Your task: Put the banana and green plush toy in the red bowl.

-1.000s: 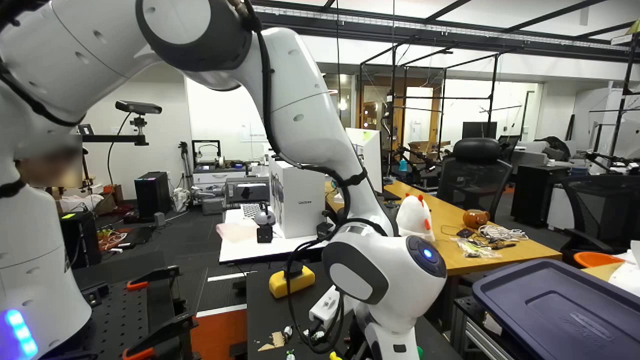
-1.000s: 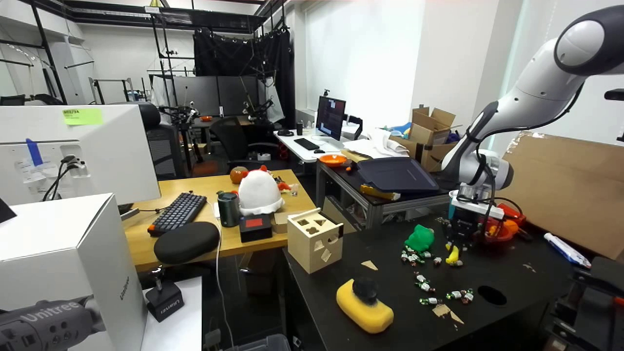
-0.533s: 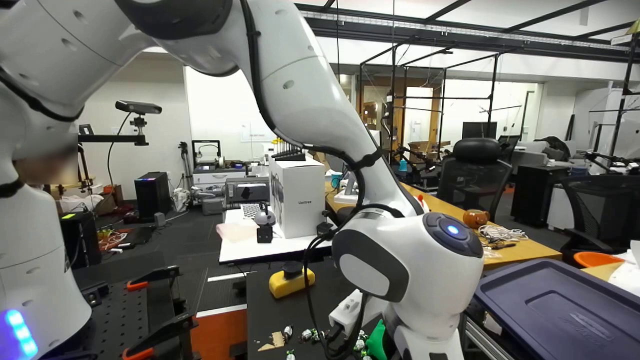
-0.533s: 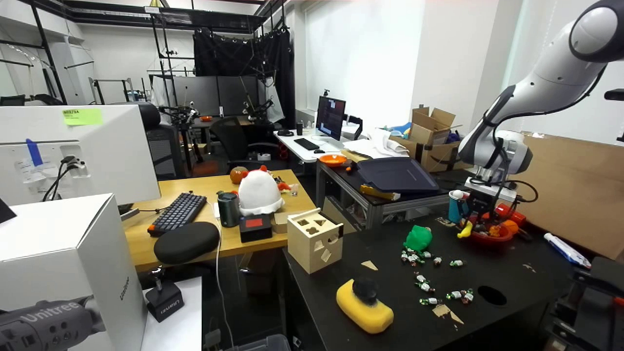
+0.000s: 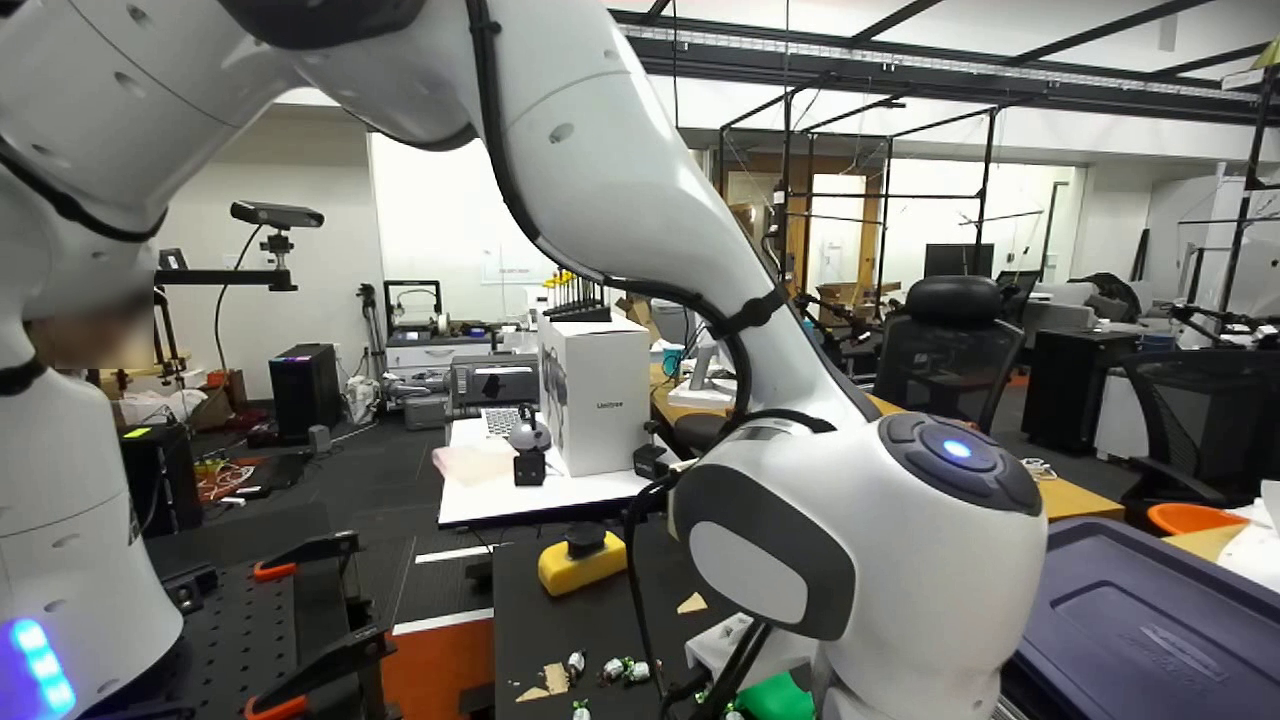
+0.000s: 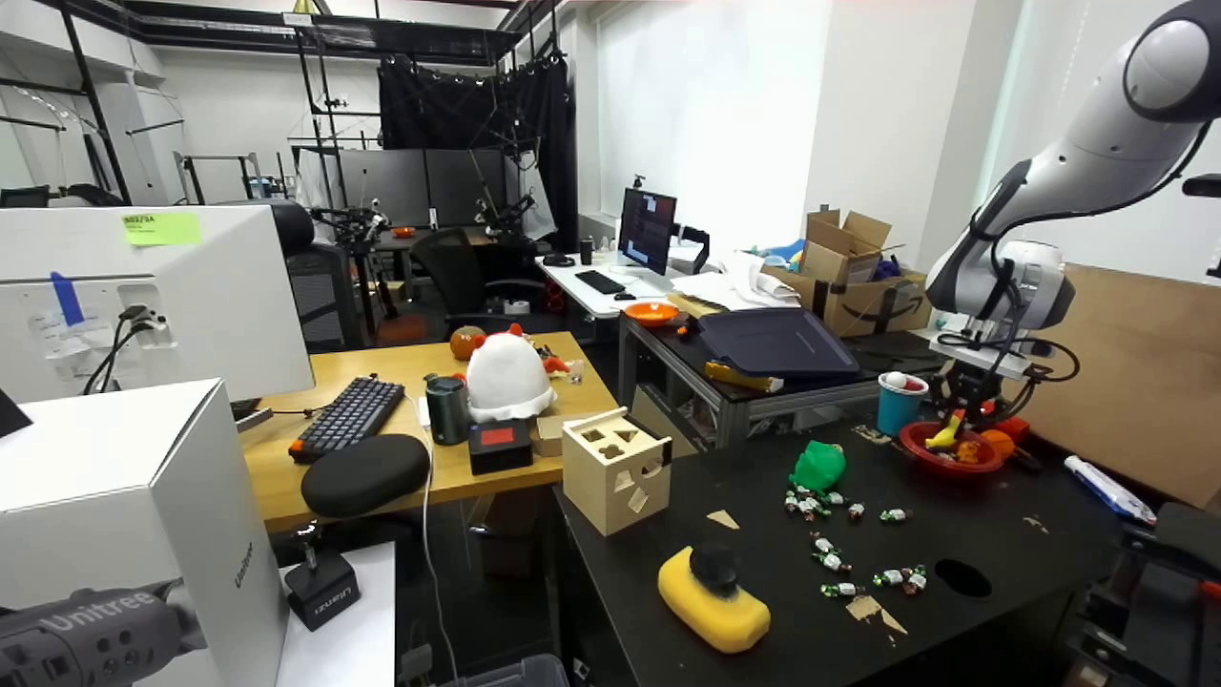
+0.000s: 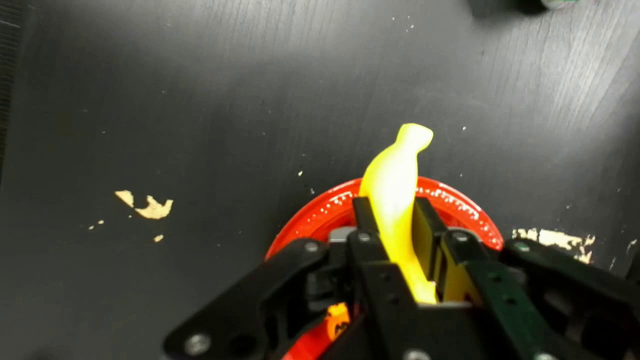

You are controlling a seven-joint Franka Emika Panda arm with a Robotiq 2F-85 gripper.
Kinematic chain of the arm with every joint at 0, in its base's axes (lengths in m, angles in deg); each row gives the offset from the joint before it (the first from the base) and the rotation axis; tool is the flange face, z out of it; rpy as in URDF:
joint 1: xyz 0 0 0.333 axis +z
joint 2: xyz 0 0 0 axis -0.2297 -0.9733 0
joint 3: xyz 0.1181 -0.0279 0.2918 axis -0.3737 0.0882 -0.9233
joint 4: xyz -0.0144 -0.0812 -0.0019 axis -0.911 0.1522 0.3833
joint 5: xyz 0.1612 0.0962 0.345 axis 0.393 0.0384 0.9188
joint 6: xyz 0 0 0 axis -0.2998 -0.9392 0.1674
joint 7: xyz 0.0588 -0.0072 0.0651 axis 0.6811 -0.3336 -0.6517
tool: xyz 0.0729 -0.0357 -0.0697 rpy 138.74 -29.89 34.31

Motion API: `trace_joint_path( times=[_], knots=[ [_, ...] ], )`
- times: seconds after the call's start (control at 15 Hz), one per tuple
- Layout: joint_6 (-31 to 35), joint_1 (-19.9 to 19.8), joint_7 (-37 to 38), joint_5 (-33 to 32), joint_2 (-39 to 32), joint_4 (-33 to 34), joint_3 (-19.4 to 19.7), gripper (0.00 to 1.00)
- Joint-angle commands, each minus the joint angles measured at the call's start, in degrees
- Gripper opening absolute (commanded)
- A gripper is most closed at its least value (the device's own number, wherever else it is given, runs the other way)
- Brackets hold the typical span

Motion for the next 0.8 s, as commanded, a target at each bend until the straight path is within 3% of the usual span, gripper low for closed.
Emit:
trace_joint_path(
  times=[0.0, 0.47, 0.53, 0.6, 0.73],
  knots=[
    [-0.7, -0.9, 5.7, 1.2, -0.8, 1.8, 1.0, 0.06],
    [-2.3, -3.0, 12.2, 0.8, -4.4, 6.5, 1.7, 0.06],
    [-1.2, -2.6, 12.7, 0.4, -5.2, 7.0, 2.0, 0.48],
    [-0.8, -2.5, 12.7, 0.2, -5.6, 7.2, 1.9, 0.50],
    [0.8, -1.7, 12.2, -0.1, -6.1, 6.8, 1.9, 0.63]
  ],
)
